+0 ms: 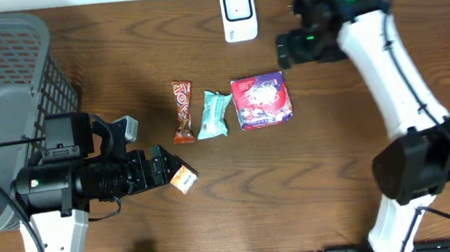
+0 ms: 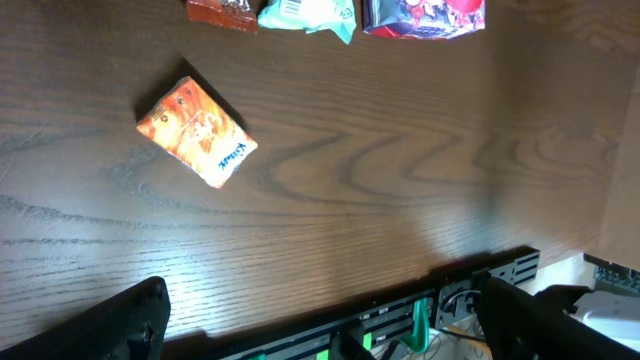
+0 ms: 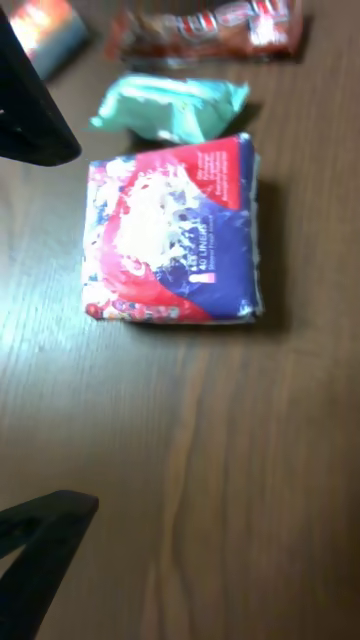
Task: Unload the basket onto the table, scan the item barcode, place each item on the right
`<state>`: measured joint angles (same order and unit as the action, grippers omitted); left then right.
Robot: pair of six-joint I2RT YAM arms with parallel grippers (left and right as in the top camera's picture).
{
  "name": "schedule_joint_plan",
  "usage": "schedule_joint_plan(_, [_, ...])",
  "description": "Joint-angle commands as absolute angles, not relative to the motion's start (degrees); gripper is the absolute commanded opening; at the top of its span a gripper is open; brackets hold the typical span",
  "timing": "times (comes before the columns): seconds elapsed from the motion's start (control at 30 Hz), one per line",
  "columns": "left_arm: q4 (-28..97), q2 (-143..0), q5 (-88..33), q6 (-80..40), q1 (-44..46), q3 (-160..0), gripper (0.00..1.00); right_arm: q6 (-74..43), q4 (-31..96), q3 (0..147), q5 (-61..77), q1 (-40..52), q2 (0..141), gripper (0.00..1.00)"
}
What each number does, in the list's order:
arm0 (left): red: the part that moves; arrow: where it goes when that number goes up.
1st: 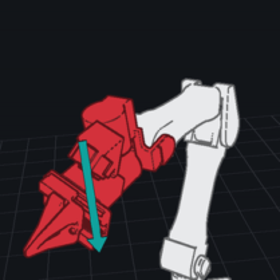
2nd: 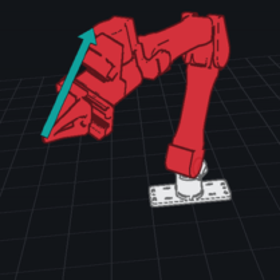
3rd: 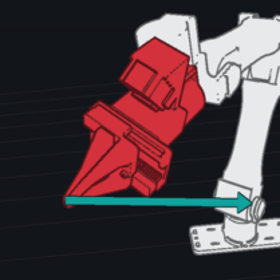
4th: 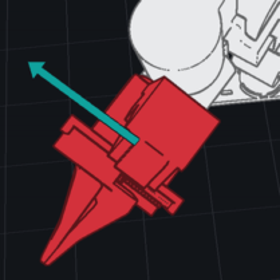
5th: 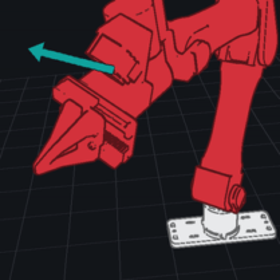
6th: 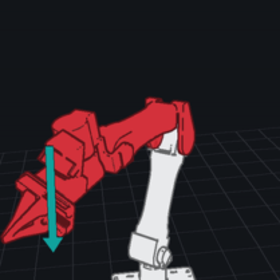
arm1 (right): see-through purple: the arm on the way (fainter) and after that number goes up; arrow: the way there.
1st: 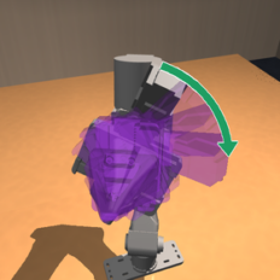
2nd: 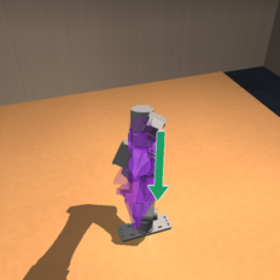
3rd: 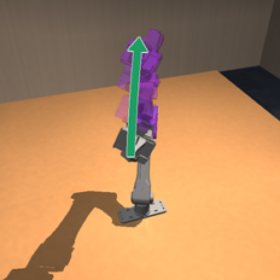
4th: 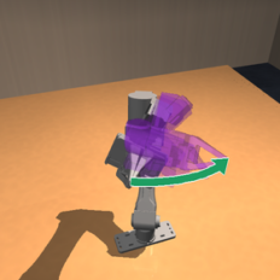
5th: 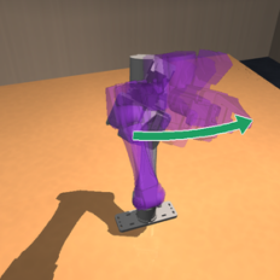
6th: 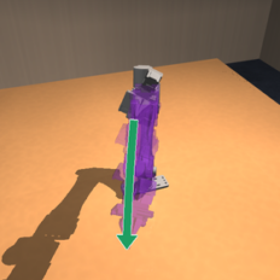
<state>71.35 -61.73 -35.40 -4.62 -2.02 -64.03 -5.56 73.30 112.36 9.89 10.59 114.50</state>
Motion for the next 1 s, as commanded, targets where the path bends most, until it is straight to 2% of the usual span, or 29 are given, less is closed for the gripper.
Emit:
schedule_joint_plan(0.0, [71.3, -61.7, -34.8, -4.1, -1.8, -63.8, 0.98, 3.5, 70.8, 105.6, 29.9, 7.2, 115.3, 0.99])
schedule_joint_plan(0.23, [71.3, -61.7, -34.8, -4.1, -1.8, -63.8, 0.98, 3.1, 52.0, 87.9, 43.0, 5.8, 115.4, 0.99])
schedule_joint_plan(0.27, [71.3, -61.7, -34.8, -4.1, -1.8, -63.8, 0.98, 1.9, 49.2, 85.7, 43.2, 6.2, 115.4, 0.99])
schedule_joint_plan(0.37, [71.3, -61.7, -34.8, -4.1, -1.8, -63.8, 0.98, -4.2, 42.0, 80.2, 41.1, 7.2, 115.4, 0.91])
schedule_joint_plan(0.57, [71.3, -61.7, -34.8, -4.1, -1.8, -63.8, 0.98, -9.5, 30.6, 71.5, 39.1, 8.8, 115.4, 0.88])
schedule_joint_plan(0.63, [71.3, -61.7, -34.8, -4.1, -1.8, -63.8, 0.98, -10.4, 29.8, 70.4, 39.1, 9.1, 115.4, 0.71])
schedule_joint_plan(0.67, [71.3, -61.7, -34.8, -4.1, -1.8, -63.8, 0.98, -10.5, 29.8, 70.3, 39.2, 9.2, 115.4, 0.52])
schedule_joint_plan(0.73, [71.4, -61.7, -34.8, -4.1, -1.8, -63.8, 0.98, -11.4, 29.7, 70.5, 39.4, 9.5, 115.4, 0.01])
schedule_joint_plan(0.97, [71.3, -61.7, -34.8, -4.1, -1.8, -63.8, 0.98, -15.9, 29.8, 77.6, 44.1, 9.3, 113.1, 0.01])
